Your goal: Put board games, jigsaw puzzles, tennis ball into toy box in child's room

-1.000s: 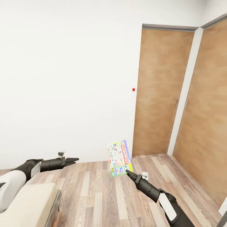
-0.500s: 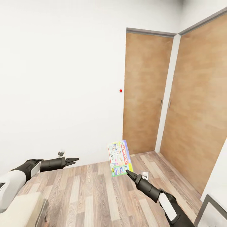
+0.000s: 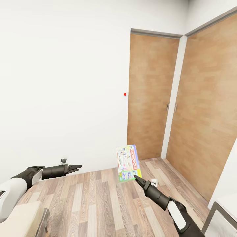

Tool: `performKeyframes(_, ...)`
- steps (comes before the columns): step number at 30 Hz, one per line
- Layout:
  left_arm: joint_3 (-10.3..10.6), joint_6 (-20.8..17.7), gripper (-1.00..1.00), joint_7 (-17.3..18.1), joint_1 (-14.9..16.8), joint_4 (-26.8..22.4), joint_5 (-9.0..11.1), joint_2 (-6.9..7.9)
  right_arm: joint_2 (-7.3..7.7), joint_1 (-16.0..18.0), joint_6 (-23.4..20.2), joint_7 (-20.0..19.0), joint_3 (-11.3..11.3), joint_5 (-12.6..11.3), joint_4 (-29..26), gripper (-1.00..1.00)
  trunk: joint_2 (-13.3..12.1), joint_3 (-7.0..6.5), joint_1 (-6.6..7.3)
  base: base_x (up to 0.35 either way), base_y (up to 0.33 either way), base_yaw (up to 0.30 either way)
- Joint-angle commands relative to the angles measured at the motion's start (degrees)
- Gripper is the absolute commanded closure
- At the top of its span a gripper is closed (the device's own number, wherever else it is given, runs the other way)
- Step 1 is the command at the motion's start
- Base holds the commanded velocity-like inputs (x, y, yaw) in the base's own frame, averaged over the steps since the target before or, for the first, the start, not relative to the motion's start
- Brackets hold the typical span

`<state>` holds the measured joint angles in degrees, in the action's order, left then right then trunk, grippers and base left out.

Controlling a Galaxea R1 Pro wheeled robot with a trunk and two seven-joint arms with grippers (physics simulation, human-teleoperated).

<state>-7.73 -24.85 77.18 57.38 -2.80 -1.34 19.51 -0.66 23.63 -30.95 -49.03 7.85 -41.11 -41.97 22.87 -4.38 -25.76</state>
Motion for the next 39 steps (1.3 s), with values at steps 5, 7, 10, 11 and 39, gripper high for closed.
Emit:
performKeyframes(5, -0.2, -0.6, -1.00, 0.2, 0.0, 0.0, -0.1, 0.01, -0.04, 0.0, -0.4, -0.5, 3.9, 0.0, -0.7, 1.00, 0.1, 0.45, -0.02, 0.000, 0.000, 0.000)
performKeyframes(7, -0.2, -0.6, -1.00, 0.2, 0.0, 0.0, -0.1, -0.03, -0.04, -0.1, -0.5, -0.5, 4.2, 0.0, -0.9, 1.00, 0.1, 0.64, -0.02, 0.000, 0.000, 0.000)
performKeyframes(10, -0.2, -0.6, -1.00, 0.2, 0.0, 0.0, -0.1, -0.07, -0.04, 0.0, -1.1, -0.3, 4.5, 0.0, -3.6, 1.00, 0.1, 0.91, -0.02, 0.000, 0.000, 0.000)
performKeyframes(11, -0.2, -0.6, -1.00, 0.2, 0.0, 0.0, -0.1, -0.07, -0.02, 0.0, -1.4, -0.3, 4.5, 0.0, -4.3, 1.00, 0.1, 1.00, -0.02, 0.000, 0.000, 0.000)
performKeyframes(39, 0.0, -7.6, -1.00, 6.4, 0.0, -8.1, -0.6, 3.47, 7.79, -3.6, -9.3, -6.1, 13.6, -0.7, -11.8, 1.00, 0.1, 2.15, -0.02, 0.000, 0.000, -0.183)
